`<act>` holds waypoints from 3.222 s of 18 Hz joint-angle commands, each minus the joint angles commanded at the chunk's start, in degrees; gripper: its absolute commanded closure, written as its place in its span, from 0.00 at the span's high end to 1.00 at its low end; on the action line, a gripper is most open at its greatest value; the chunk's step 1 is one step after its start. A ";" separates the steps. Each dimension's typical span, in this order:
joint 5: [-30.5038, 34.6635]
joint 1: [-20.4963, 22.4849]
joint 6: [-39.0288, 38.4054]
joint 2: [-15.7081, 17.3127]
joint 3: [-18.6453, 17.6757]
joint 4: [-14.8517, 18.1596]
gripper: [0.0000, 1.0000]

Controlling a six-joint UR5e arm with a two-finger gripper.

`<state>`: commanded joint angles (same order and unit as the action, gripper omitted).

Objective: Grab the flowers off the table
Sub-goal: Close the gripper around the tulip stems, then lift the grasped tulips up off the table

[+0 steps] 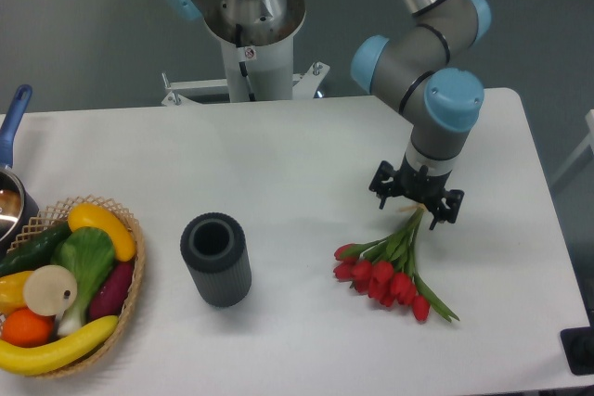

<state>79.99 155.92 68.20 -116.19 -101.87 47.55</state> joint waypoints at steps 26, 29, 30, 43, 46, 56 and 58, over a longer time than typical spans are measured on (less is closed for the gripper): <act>0.26 -0.26 0.00 -4.93 3.25 -0.27 0.58; 0.26 -0.18 -0.09 -4.67 3.34 -0.27 0.42; 0.35 -0.18 -0.17 -4.40 3.34 -0.27 0.34; -0.36 1.05 -4.22 5.69 3.96 0.09 0.15; -2.54 5.08 -4.22 10.44 6.32 0.09 0.15; -27.33 15.64 -8.17 14.58 13.09 -0.09 0.15; -27.60 15.56 -8.17 14.58 14.23 0.00 0.15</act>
<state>52.38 171.48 60.03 -101.60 -87.63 47.55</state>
